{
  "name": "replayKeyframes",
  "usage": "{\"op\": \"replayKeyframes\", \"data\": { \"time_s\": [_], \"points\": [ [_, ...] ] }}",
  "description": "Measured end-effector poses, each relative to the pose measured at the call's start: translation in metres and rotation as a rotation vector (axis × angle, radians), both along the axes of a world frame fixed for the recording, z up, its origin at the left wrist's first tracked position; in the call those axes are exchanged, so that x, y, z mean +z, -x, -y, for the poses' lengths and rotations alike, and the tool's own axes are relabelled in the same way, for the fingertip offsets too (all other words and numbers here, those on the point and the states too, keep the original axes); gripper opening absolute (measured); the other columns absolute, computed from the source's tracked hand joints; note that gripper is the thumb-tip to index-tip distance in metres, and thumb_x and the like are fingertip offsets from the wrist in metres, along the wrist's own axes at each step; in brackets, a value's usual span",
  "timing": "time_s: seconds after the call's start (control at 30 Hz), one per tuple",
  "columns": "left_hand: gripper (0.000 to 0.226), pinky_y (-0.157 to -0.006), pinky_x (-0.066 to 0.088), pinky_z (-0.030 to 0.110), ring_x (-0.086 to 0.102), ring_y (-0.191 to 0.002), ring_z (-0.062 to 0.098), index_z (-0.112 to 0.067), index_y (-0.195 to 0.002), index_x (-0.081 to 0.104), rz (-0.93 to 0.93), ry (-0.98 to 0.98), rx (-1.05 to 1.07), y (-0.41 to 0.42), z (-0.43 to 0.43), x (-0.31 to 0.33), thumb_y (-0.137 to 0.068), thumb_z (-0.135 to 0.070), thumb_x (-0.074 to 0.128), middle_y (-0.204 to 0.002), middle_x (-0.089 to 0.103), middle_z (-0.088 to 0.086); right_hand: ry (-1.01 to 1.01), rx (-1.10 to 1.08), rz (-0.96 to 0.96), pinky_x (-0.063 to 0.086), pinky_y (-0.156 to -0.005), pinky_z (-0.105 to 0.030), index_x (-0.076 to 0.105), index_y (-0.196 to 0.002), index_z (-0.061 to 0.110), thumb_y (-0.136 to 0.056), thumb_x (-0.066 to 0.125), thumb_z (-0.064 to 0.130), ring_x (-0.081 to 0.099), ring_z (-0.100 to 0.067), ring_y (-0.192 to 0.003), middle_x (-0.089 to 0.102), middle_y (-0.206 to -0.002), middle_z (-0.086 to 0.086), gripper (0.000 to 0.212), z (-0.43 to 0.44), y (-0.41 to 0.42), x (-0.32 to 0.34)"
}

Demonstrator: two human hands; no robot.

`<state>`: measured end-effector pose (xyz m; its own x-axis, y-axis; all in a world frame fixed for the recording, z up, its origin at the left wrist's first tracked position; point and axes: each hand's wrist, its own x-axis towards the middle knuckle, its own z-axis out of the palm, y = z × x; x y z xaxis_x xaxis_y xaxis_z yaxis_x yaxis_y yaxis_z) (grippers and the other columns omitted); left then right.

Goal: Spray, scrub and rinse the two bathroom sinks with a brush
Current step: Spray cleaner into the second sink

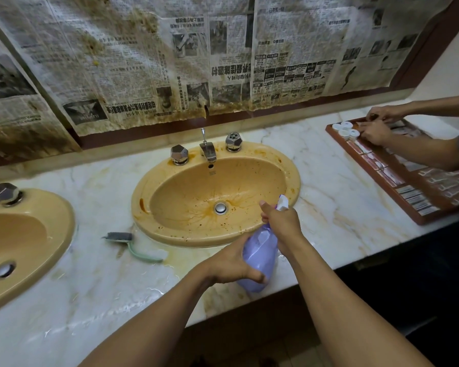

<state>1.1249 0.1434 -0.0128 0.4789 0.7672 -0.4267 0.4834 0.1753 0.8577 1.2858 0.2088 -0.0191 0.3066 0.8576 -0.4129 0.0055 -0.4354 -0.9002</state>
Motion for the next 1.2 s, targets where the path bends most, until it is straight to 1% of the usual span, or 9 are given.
{"op": "replayKeyframes", "data": {
  "time_s": [0.1, 0.2, 0.4, 0.6, 0.73, 0.83, 1.0, 1.13, 1.2],
  "points": [
    [0.100, -0.106, 0.051, 0.041, 0.055, -0.125, 0.010, -0.040, -0.148, 0.037, -0.025, 0.029, 0.010, 0.006, -0.004, -0.003, -0.063, -0.037, 0.091, -0.138, 0.054, -0.015, 0.010, 0.002, 0.016, 0.058, -0.085, -0.043, 0.032, -0.158, 0.022, -0.093, 0.069, 0.034, 0.064, -0.021, -0.076, 0.063, -0.074, 0.001, 0.076, -0.007, 0.007, -0.002],
    [0.094, -0.100, 0.055, 0.043, 0.059, -0.116, 0.013, -0.038, -0.141, 0.040, -0.063, 0.032, 0.024, 0.010, -0.007, -0.005, -0.061, -0.042, 0.090, -0.129, 0.057, -0.012, 0.059, -0.006, 0.027, 0.059, -0.079, -0.043, 0.037, -0.156, 0.025, -0.094, 0.068, 0.034, 0.063, -0.022, -0.068, 0.066, -0.075, -0.006, 0.070, -0.013, 0.015, -0.001],
    [0.085, -0.093, 0.057, 0.042, 0.060, -0.109, 0.014, -0.033, -0.135, 0.041, -0.125, 0.014, 0.018, 0.016, -0.015, -0.006, -0.065, -0.039, 0.089, -0.123, 0.058, -0.009, 0.064, -0.024, 0.004, 0.056, -0.074, -0.040, 0.046, -0.130, 0.040, -0.091, 0.069, 0.034, 0.059, -0.021, -0.062, 0.065, -0.076, -0.010, 0.046, -0.020, 0.022, -0.011],
    [0.081, -0.087, 0.059, 0.036, 0.061, -0.107, 0.011, -0.032, -0.135, 0.041, -0.133, 0.025, 0.066, -0.003, -0.023, -0.001, -0.069, -0.035, 0.088, -0.122, 0.058, -0.008, -0.018, 0.081, -0.130, 0.051, -0.070, -0.034, 0.043, -0.120, 0.027, -0.094, 0.071, 0.027, 0.058, -0.019, -0.075, 0.058, -0.087, -0.010, 0.038, -0.032, 0.006, -0.008],
    [0.081, -0.093, 0.057, 0.042, 0.062, -0.108, 0.013, -0.036, -0.131, 0.042, -0.158, 0.019, 0.108, -0.024, -0.026, -0.001, -0.065, -0.039, 0.089, -0.121, 0.060, -0.010, 0.054, 0.011, -0.018, 0.059, -0.075, -0.041, 0.053, -0.122, 0.035, -0.092, 0.065, 0.032, 0.065, -0.024, -0.065, 0.068, -0.070, -0.005, 0.032, -0.043, -0.008, -0.008],
    [0.085, -0.095, 0.055, 0.036, 0.058, -0.114, 0.009, -0.035, -0.138, 0.039, -0.140, 0.038, 0.158, -0.046, -0.025, -0.001, -0.069, -0.034, 0.089, -0.127, 0.056, -0.012, 0.059, 0.079, 0.112, 0.061, -0.083, -0.046, 0.054, -0.103, 0.033, -0.089, 0.061, 0.035, 0.067, -0.025, -0.070, 0.068, -0.066, -0.001, 0.016, -0.048, -0.023, -0.006],
    [0.104, -0.103, 0.052, 0.037, 0.051, -0.124, 0.007, -0.039, -0.146, 0.030, -0.038, 0.108, 0.294, -0.083, -0.017, -0.003, -0.060, -0.041, 0.088, -0.136, 0.049, -0.014, 0.051, 0.308, 0.098, 0.055, -0.087, -0.042, 0.050, -0.102, 0.020, -0.089, 0.072, 0.046, 0.064, -0.021, -0.087, 0.057, -0.086, 0.008, 0.037, -0.054, -0.046, 0.006],
    [0.121, -0.116, 0.039, 0.033, 0.038, -0.139, -0.002, -0.044, -0.156, 0.016, 0.034, 0.091, 0.310, -0.113, -0.013, -0.007, -0.063, -0.035, 0.093, -0.150, 0.039, -0.024, 0.036, 0.372, 0.226, 0.048, -0.072, -0.035, 0.057, -0.090, 0.016, -0.090, 0.069, 0.045, 0.061, -0.025, -0.076, 0.062, -0.078, -0.001, 0.032, -0.054, -0.064, 0.007],
    [0.123, -0.119, 0.035, 0.032, 0.035, -0.141, -0.003, -0.038, -0.157, 0.017, 0.048, 0.079, 0.306, -0.124, -0.014, -0.011, -0.063, -0.033, 0.096, -0.153, 0.037, -0.024, 0.035, 0.378, 0.311, 0.048, -0.069, -0.033, 0.064, -0.098, 0.016, -0.093, 0.063, 0.039, 0.064, -0.026, -0.077, 0.067, -0.078, -0.005, 0.024, -0.053, -0.069, 0.007]
  ]
}}
